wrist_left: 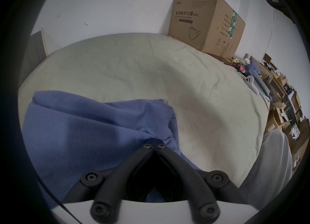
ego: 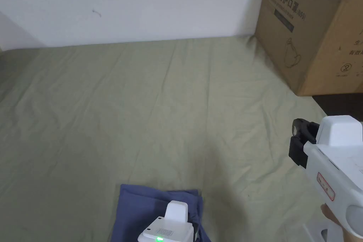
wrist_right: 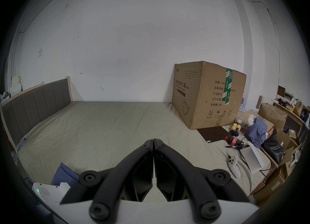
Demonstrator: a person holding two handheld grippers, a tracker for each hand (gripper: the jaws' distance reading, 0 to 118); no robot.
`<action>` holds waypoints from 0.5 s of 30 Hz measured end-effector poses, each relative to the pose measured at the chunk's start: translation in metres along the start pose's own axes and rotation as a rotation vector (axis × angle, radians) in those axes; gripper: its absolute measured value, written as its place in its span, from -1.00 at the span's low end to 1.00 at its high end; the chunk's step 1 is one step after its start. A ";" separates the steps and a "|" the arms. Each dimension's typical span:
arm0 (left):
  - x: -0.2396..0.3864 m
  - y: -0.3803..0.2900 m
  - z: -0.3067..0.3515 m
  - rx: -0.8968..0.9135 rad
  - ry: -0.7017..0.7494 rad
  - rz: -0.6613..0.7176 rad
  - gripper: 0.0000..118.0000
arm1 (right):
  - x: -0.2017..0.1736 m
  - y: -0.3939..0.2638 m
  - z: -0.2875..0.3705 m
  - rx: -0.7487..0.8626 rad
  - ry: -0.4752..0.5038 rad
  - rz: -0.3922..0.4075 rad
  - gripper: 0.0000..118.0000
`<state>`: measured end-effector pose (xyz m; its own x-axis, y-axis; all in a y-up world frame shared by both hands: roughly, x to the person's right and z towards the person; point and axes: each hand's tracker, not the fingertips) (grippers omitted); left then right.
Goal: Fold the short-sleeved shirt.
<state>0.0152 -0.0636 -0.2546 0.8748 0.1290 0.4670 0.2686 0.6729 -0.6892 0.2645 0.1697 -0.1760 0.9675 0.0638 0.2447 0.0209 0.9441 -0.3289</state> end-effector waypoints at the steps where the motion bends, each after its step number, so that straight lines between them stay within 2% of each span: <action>1: -0.002 0.000 0.003 0.002 -0.004 0.002 -1.00 | 0.000 0.000 0.001 0.002 0.002 -0.004 -1.00; 8: -0.013 0.038 0.069 0.197 -0.009 -0.037 -1.00 | -0.013 0.011 0.015 0.037 0.026 -0.002 -1.00; 10: -0.019 0.053 0.098 0.278 0.030 -0.091 -1.00 | -0.019 0.016 0.021 0.056 0.036 0.000 -1.00; 15: -0.049 0.087 0.160 0.435 0.092 -0.086 -1.00 | -0.037 0.026 0.031 0.089 0.061 0.003 -1.00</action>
<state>-0.0692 0.1053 -0.2488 0.8942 0.0068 0.4476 0.1651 0.9244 -0.3439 0.2216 0.2017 -0.1651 0.9811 0.0490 0.1871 -0.0014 0.9692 -0.2462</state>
